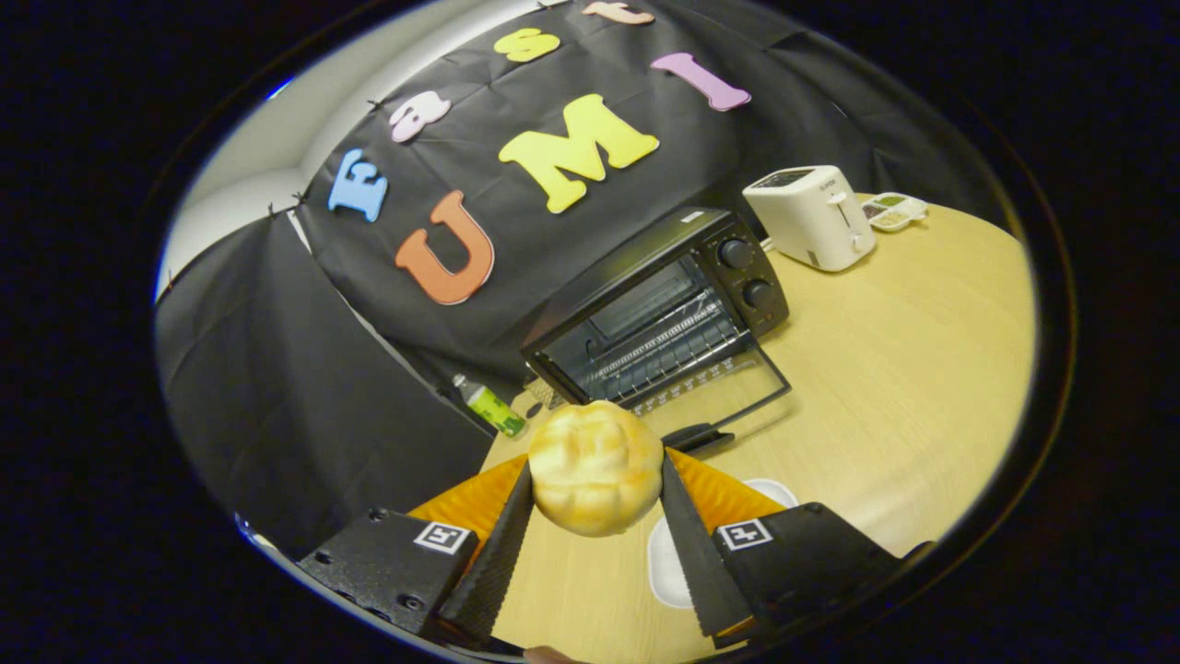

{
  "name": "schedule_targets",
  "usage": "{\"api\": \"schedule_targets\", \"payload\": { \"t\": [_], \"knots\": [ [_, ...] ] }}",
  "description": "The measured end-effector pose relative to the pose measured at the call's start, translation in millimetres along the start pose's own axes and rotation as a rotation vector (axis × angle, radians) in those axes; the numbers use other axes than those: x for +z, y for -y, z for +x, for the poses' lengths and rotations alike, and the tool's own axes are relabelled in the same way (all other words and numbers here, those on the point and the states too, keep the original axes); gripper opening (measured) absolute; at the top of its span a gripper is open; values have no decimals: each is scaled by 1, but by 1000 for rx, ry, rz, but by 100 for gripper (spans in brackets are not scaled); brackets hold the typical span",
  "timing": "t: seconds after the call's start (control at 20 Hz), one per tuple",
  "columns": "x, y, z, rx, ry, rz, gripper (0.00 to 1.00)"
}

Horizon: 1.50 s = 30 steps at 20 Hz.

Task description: Open the toaster oven, put the food inside, and close the toaster oven door.

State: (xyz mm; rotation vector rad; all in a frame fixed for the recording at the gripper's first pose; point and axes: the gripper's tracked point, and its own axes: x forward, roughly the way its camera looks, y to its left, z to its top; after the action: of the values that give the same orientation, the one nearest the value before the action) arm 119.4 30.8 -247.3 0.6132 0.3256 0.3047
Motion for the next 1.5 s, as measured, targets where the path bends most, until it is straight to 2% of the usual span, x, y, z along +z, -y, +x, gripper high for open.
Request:
{"api": "schedule_targets", "payload": {
  "t": [0.2,0.35,0.65,0.8,1.0,1.2,1.35,1.5],
  "knots": [
    [26,0,36,78,68,144,83],
    [48,20,71,65,113,185,82],
    [67,44,144,18,109,179,83],
    [65,47,178,12,64,163,83],
    [78,59,216,-22,109,112,83],
    [84,73,246,-46,146,82,83],
    [93,75,255,-30,211,104,83],
    [95,75,265,-29,213,74,85]
  ]
}}
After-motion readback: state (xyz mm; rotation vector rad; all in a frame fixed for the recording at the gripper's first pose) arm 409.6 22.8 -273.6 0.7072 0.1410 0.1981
